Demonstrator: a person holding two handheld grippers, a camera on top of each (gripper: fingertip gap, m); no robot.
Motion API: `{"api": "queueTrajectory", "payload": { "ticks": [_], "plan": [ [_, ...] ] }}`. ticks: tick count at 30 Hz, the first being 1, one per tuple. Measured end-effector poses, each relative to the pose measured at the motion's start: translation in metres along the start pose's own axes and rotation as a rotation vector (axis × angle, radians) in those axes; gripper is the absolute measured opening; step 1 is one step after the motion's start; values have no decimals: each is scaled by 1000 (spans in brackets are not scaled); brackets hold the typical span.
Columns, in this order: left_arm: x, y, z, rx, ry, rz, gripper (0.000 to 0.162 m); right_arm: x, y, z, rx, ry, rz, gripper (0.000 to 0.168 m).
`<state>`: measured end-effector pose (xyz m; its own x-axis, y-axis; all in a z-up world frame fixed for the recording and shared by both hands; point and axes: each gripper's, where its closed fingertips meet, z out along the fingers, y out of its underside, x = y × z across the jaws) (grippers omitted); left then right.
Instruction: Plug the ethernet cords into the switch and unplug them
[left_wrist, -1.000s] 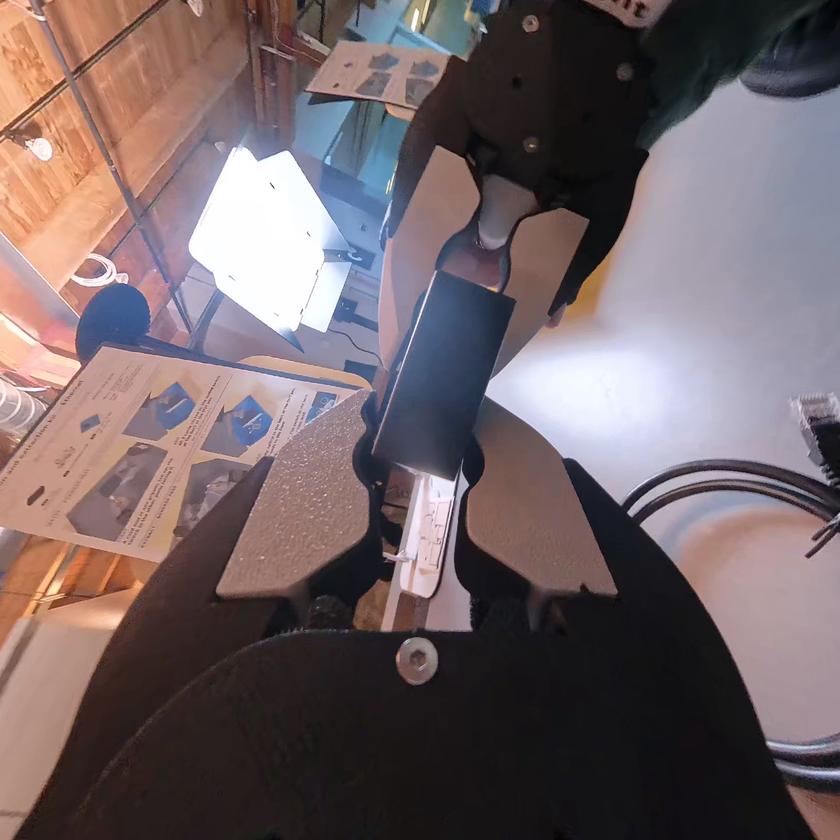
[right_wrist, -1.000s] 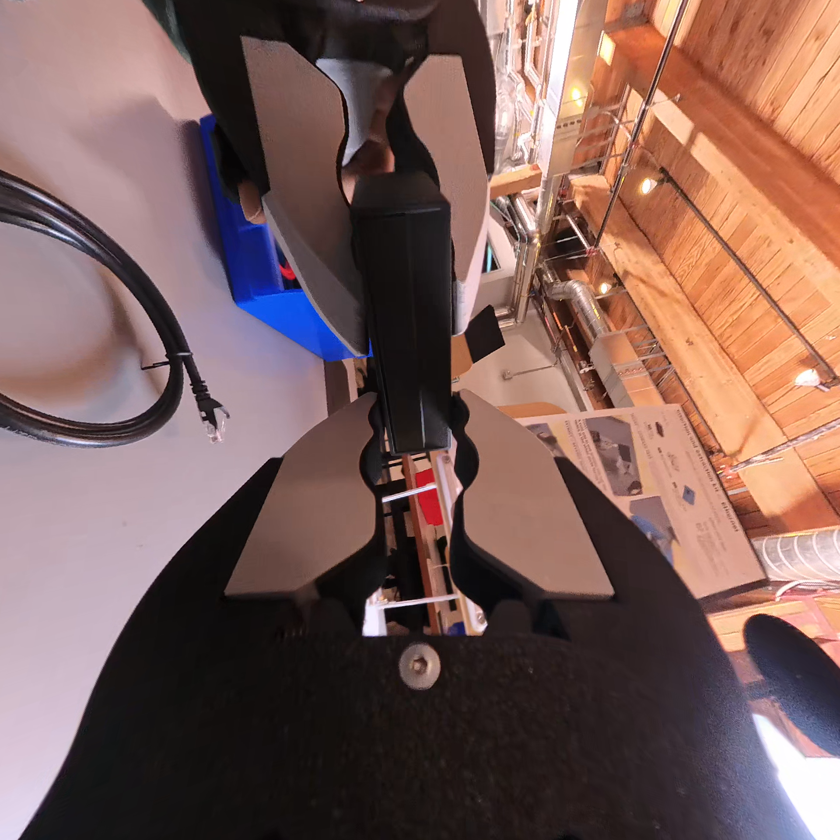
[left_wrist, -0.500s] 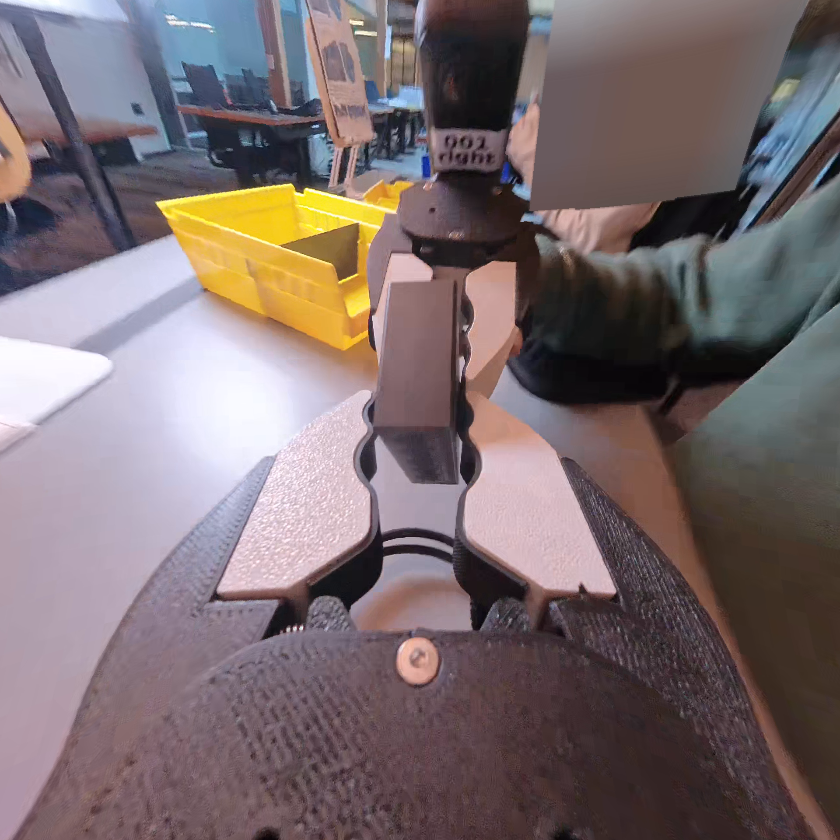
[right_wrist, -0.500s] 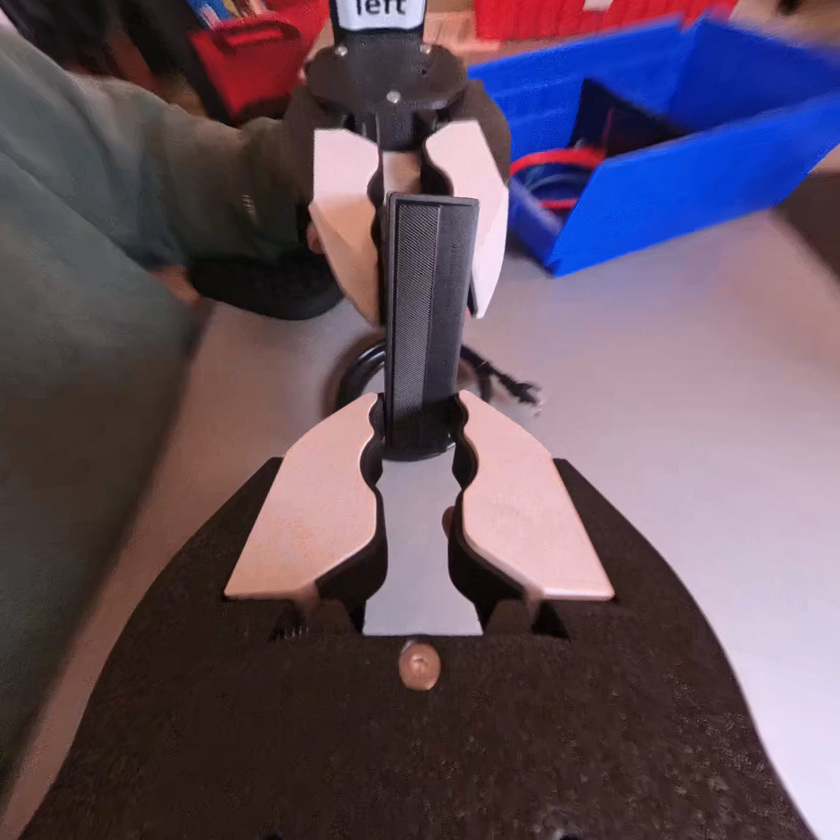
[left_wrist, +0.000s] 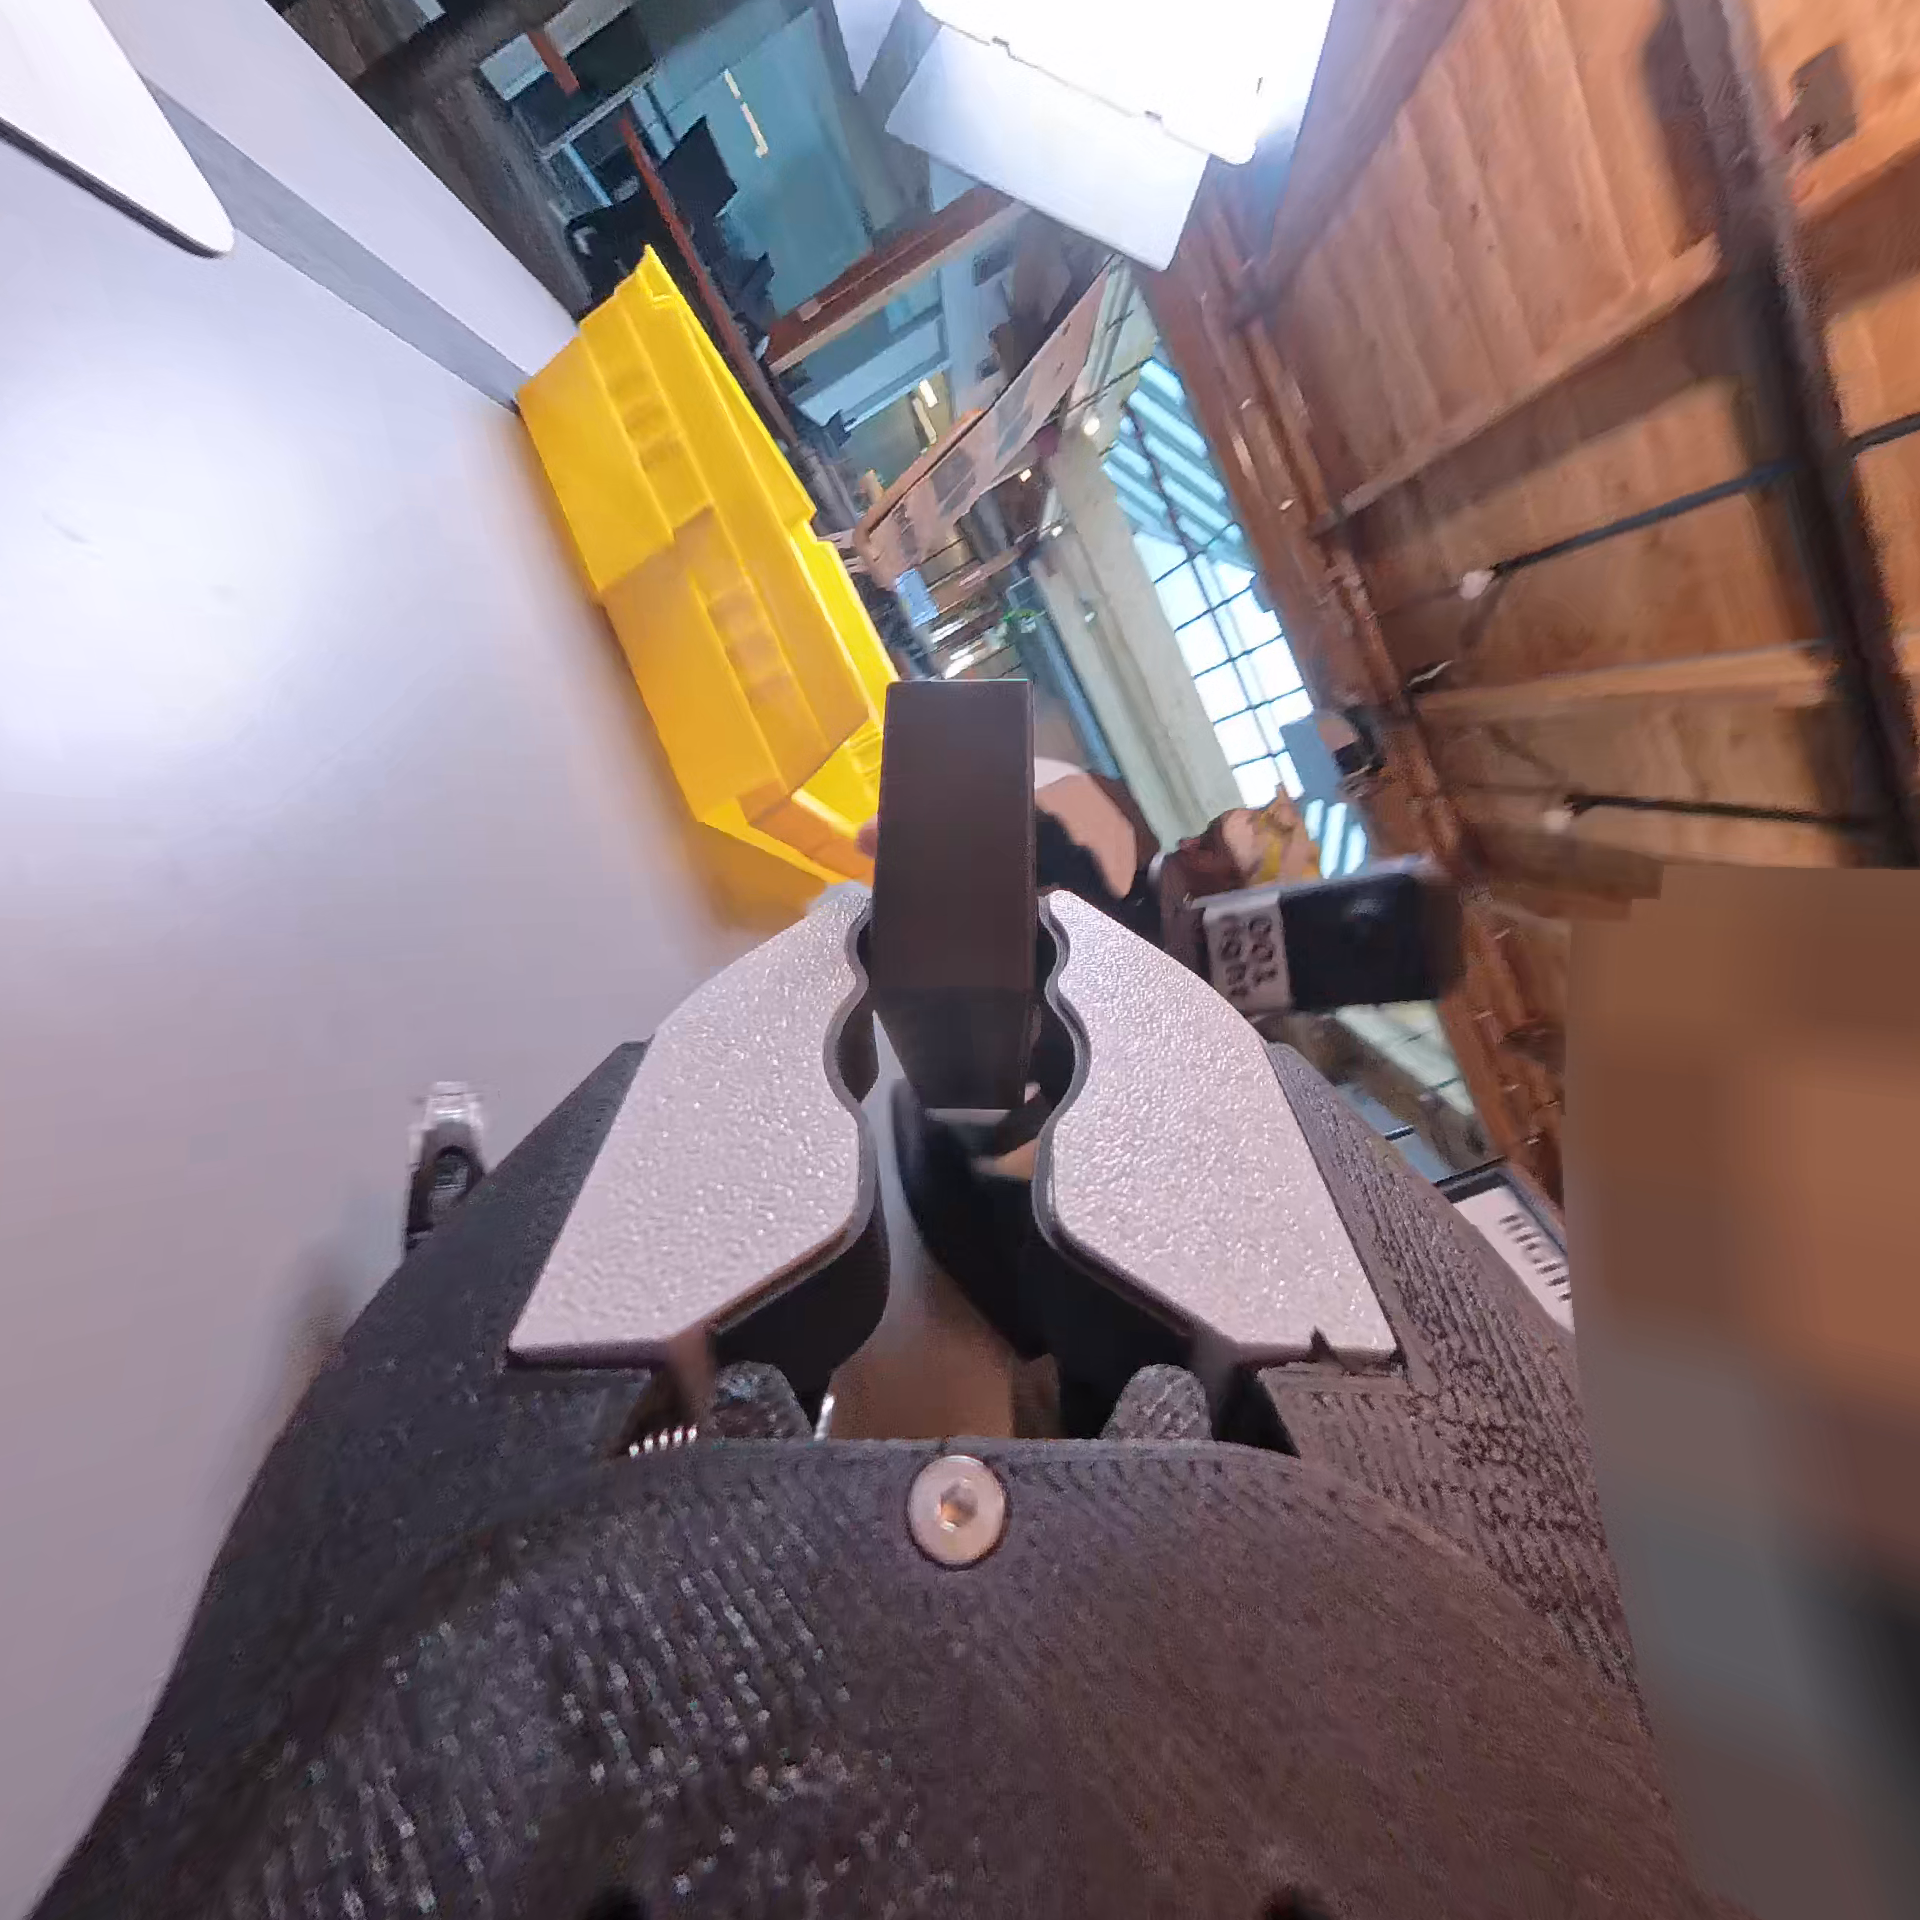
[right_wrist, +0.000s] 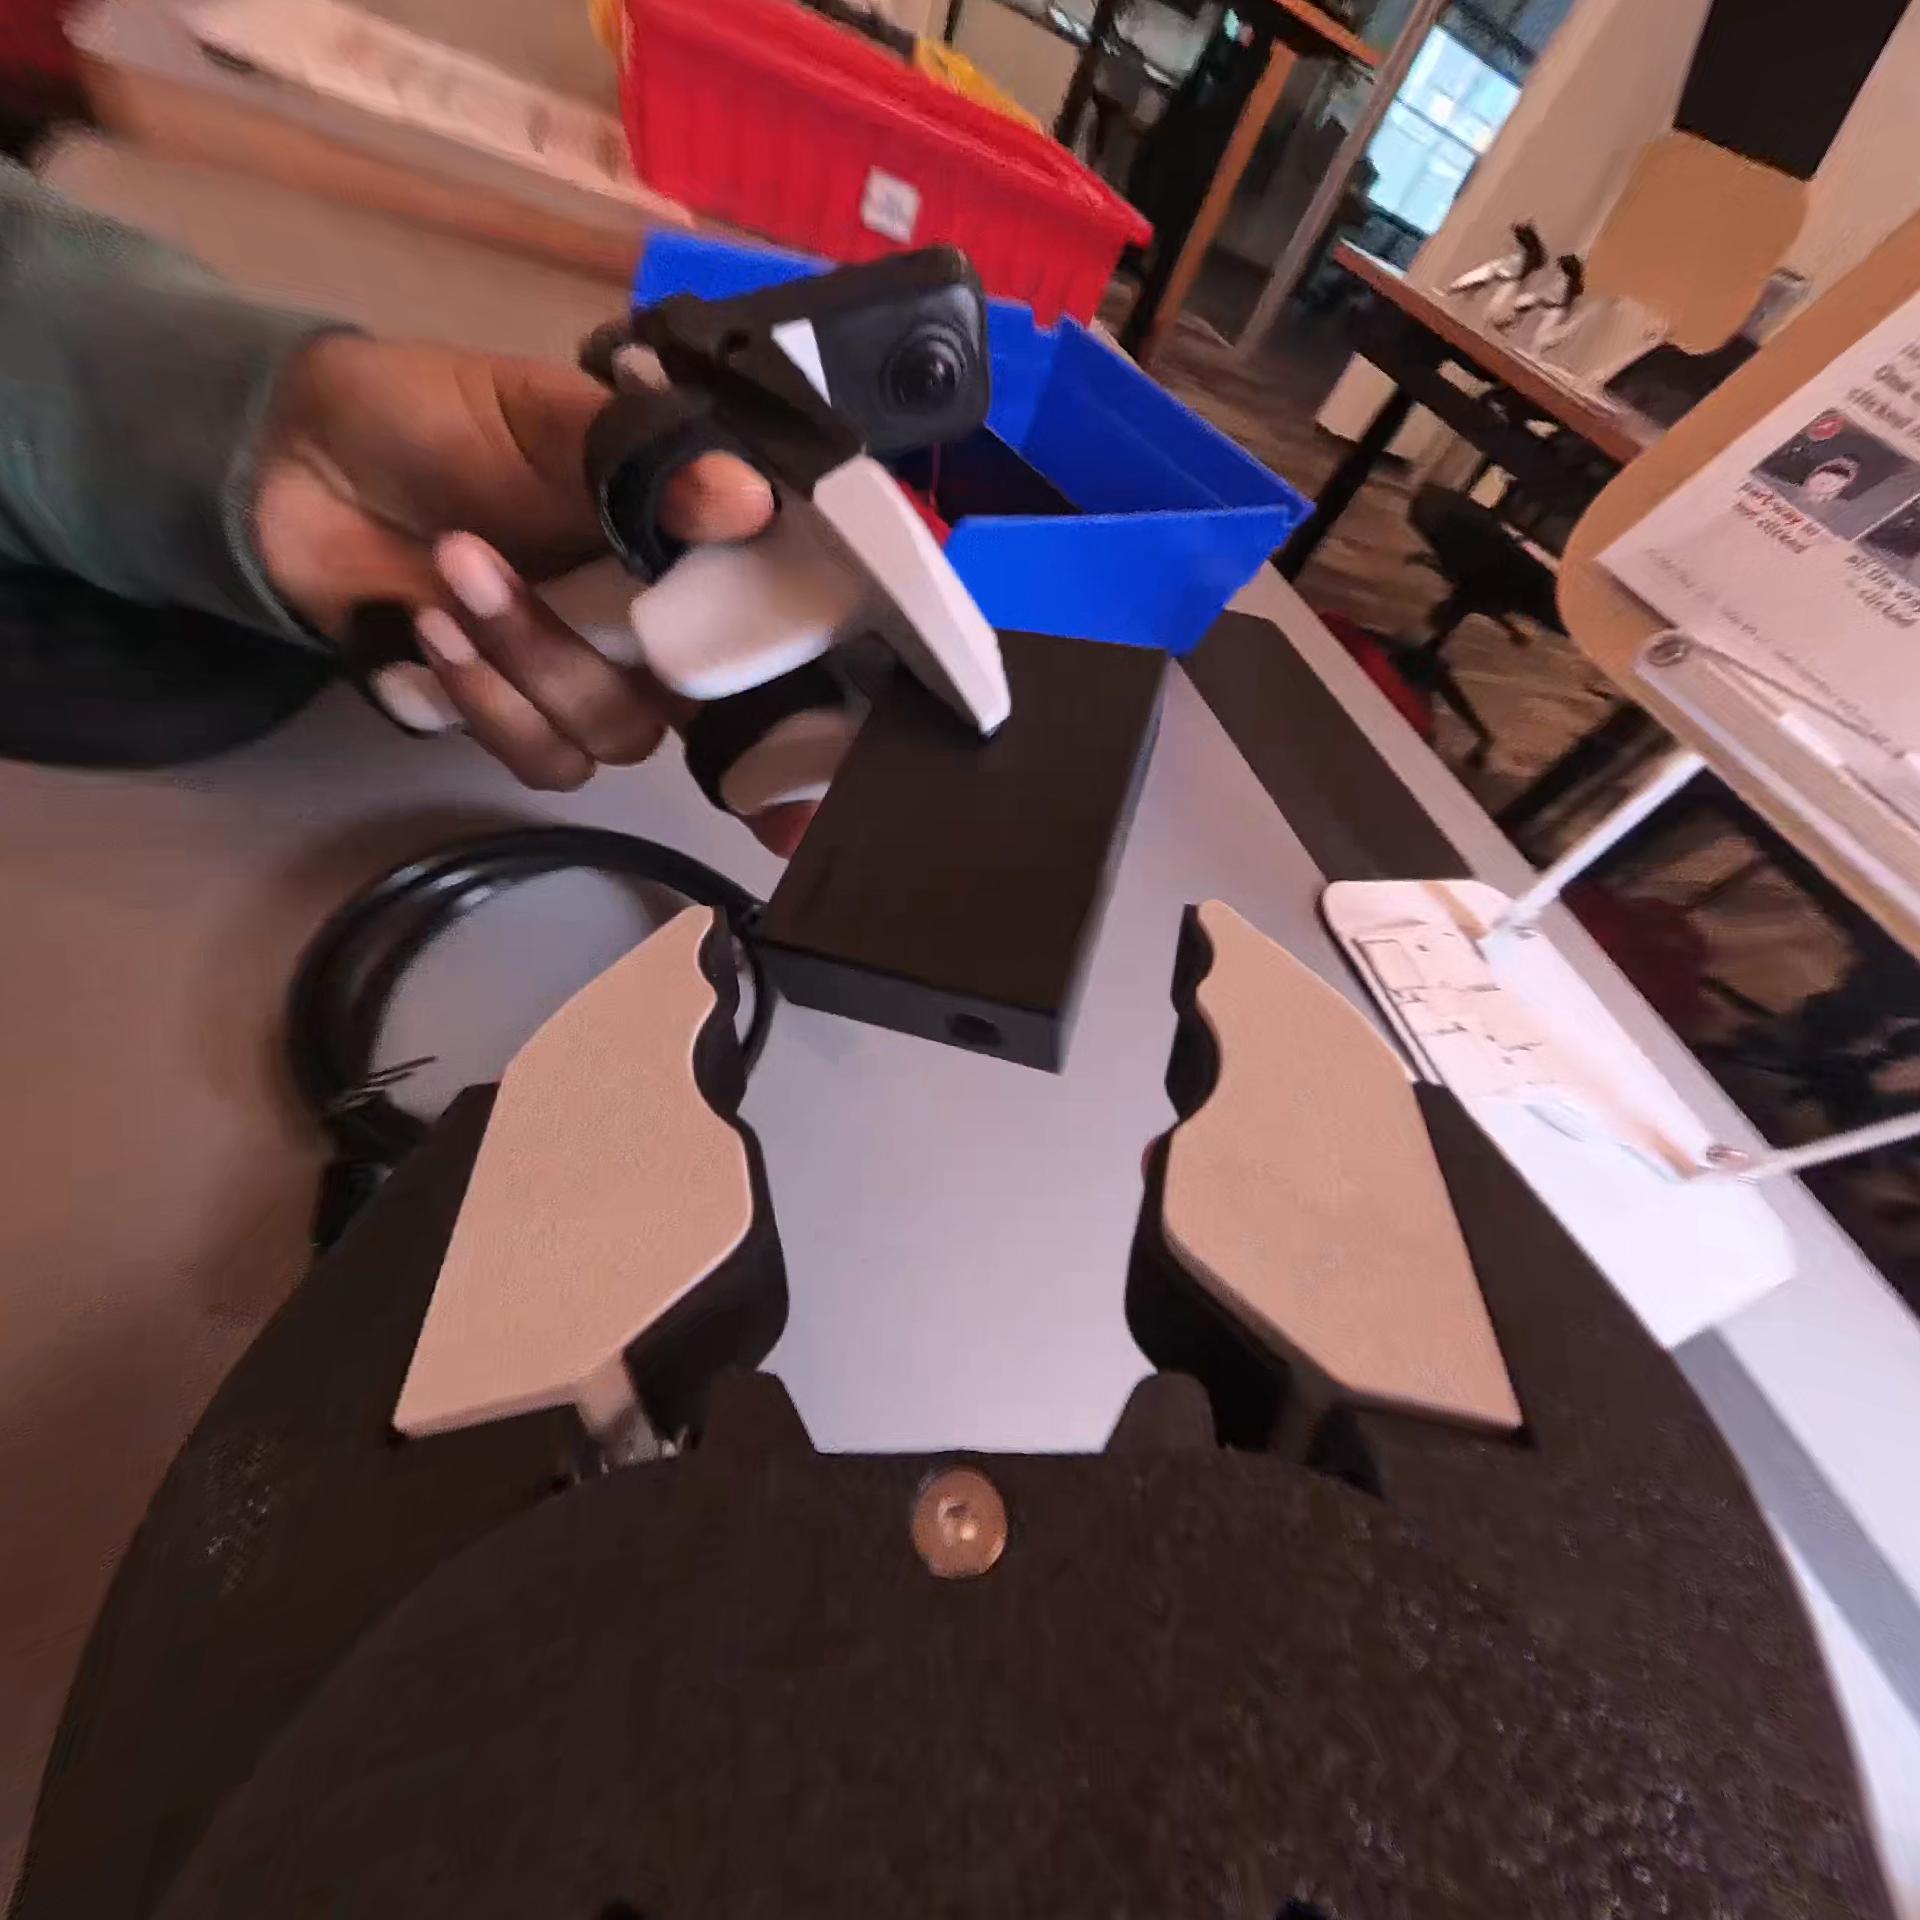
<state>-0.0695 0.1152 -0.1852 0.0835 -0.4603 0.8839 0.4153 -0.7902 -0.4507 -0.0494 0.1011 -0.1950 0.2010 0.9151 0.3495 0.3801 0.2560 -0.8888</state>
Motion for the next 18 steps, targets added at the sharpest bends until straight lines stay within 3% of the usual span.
{"api": "queueTrajectory", "payload": {
  "ticks": [4, 9, 12, 15, 18],
  "plan": [
    [7, -1, 5, 56, 40, -72, 27, 2, 0, 10, -3, 129, -113, 68],
    [7, 1, 3, -12, 22, 25, 33, 2, -2, 9, -14, 48, 61, 67],
    [-9, -5, -10, -100, -132, 286, 38, 15, 10, 6, -40, 5, 272, 67],
    [-49, -6, -38, -282, -423, 535, 40, 28, 22, -1, -46, -30, 432, 68],
    [-74, 5, -56, -430, -517, 542, 39, 32, 27, -7, -31, -82, 526, 68]
  ]
}}
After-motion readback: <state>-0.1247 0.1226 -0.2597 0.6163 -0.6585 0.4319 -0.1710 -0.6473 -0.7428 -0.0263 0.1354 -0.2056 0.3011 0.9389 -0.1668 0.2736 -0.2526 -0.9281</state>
